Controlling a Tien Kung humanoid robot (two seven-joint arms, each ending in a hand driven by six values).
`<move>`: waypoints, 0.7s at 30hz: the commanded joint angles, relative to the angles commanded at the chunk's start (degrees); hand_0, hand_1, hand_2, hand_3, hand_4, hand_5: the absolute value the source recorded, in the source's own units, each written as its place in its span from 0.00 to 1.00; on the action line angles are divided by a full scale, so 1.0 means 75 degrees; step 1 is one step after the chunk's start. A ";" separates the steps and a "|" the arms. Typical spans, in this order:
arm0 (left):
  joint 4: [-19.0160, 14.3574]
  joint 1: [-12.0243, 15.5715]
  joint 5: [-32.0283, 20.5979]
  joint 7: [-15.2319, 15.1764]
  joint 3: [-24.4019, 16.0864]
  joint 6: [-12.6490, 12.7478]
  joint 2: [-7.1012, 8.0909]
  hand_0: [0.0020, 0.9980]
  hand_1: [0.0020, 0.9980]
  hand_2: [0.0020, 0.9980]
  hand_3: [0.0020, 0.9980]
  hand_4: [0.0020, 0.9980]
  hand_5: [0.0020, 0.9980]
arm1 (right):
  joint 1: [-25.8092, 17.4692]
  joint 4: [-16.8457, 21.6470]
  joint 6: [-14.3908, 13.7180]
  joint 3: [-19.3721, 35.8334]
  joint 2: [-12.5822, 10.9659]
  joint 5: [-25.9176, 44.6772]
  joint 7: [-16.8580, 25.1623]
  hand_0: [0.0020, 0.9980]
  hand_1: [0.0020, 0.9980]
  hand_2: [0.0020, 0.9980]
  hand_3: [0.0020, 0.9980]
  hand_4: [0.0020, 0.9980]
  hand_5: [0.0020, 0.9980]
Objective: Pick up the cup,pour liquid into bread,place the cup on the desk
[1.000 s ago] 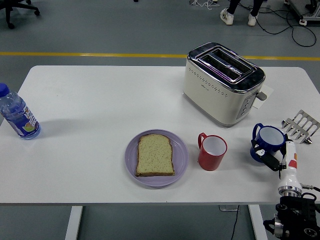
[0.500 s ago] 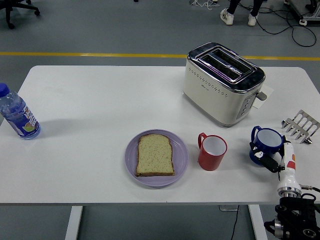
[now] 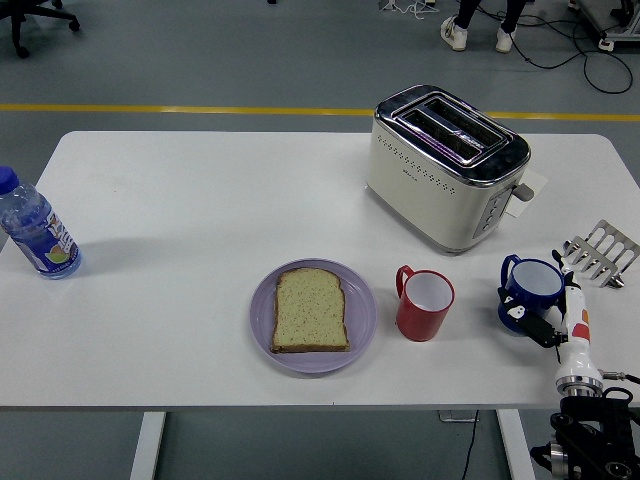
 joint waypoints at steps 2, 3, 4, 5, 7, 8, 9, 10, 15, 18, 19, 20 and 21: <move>0.0000 0.0014 -0.0011 0.0000 0.0019 0.0000 -0.0001 0.64 0.65 0.66 0.55 0.32 0.84 | -0.0013 -0.0014 0.0000 0.0004 0.0000 -0.0031 -0.0019 0.61 0.53 0.81 1.00 0.88 0.00; 0.0000 0.0019 -0.0016 0.0001 0.0028 -0.0001 -0.0002 0.64 0.65 0.66 0.55 0.32 0.84 | -0.0018 -0.0017 0.0000 0.0008 0.0001 -0.0043 -0.0025 0.61 0.53 0.81 1.00 0.88 0.00; 0.0001 0.0022 -0.0018 0.0001 0.0033 -0.0001 -0.0002 0.64 0.65 0.66 0.55 0.32 0.84 | -0.0021 -0.0019 0.0000 0.0011 0.0001 -0.0055 -0.0030 0.61 0.53 0.81 1.00 0.88 0.00; 0.0002 0.0030 -0.0021 0.0000 0.0044 0.0000 -0.0002 0.64 0.65 0.66 0.55 0.32 0.84 | -0.0029 -0.0023 0.0000 0.0019 0.0002 -0.0092 -0.0046 0.61 0.53 0.81 1.00 0.88 0.00; 0.0002 0.0042 -0.0024 0.0000 0.0057 -0.0001 -0.0002 0.64 0.65 0.66 0.55 0.32 0.84 | -0.0041 -0.0029 0.0000 0.0029 0.0001 -0.0134 -0.0066 0.64 0.55 0.82 1.00 0.89 0.00; 0.0002 0.0043 -0.0025 0.0000 0.0063 -0.0001 -0.0002 0.64 0.65 0.66 0.55 0.32 0.84 | -0.0045 -0.0033 0.0000 0.0038 0.0000 -0.0153 -0.0075 0.64 0.55 0.82 1.00 0.89 0.00; 0.0001 0.0045 -0.0026 -0.0001 0.0070 -0.0001 -0.0002 0.64 0.65 0.66 0.55 0.32 0.84 | -0.0050 -0.0036 0.0000 0.0050 -0.0001 -0.0176 -0.0088 0.64 0.55 0.82 1.00 0.89 0.00; 0.0000 0.0047 -0.0026 -0.0002 0.0078 -0.0001 -0.0002 0.64 0.65 0.66 0.55 0.32 0.84 | -0.0056 -0.0038 0.0000 0.0060 -0.0002 -0.0196 -0.0102 0.64 0.55 0.82 1.00 0.89 0.00; -0.0003 0.0052 -0.0025 -0.0004 0.0102 -0.0001 -0.0002 0.64 0.65 0.66 0.55 0.32 0.84 | -0.0049 -0.0068 0.0000 0.0083 -0.0003 -0.0264 -0.0161 0.68 0.58 0.84 1.00 0.89 0.00; 0.0000 0.0057 -0.0027 -0.0002 0.0109 -0.0001 -0.0002 0.64 0.65 0.66 0.55 0.32 0.84 | -0.0046 -0.0078 0.0000 0.0094 -0.0002 -0.0382 -0.0178 0.68 0.58 0.84 1.00 0.89 0.00; -0.0001 0.0058 -0.0025 -0.0003 0.0109 -0.0001 -0.0002 0.64 0.65 0.66 0.55 0.32 0.84 | -0.0047 -0.0077 0.0000 0.0097 -0.0002 -0.0401 -0.0180 0.73 0.61 0.87 1.00 0.90 0.00; -0.0001 0.0059 -0.0022 -0.0003 0.0105 -0.0001 -0.0002 0.64 0.65 0.66 0.55 0.32 0.84 | -0.0048 -0.0075 0.0000 0.0103 -0.0002 -0.0424 -0.0176 0.73 0.61 0.87 1.00 0.90 0.00; 0.0000 0.0059 -0.0023 -0.0003 0.0099 0.0000 -0.0002 0.64 0.65 0.66 0.55 0.32 0.84 | -0.0047 -0.0073 0.0000 0.0110 0.0000 -0.0430 -0.0163 0.73 0.61 0.87 1.00 0.90 0.00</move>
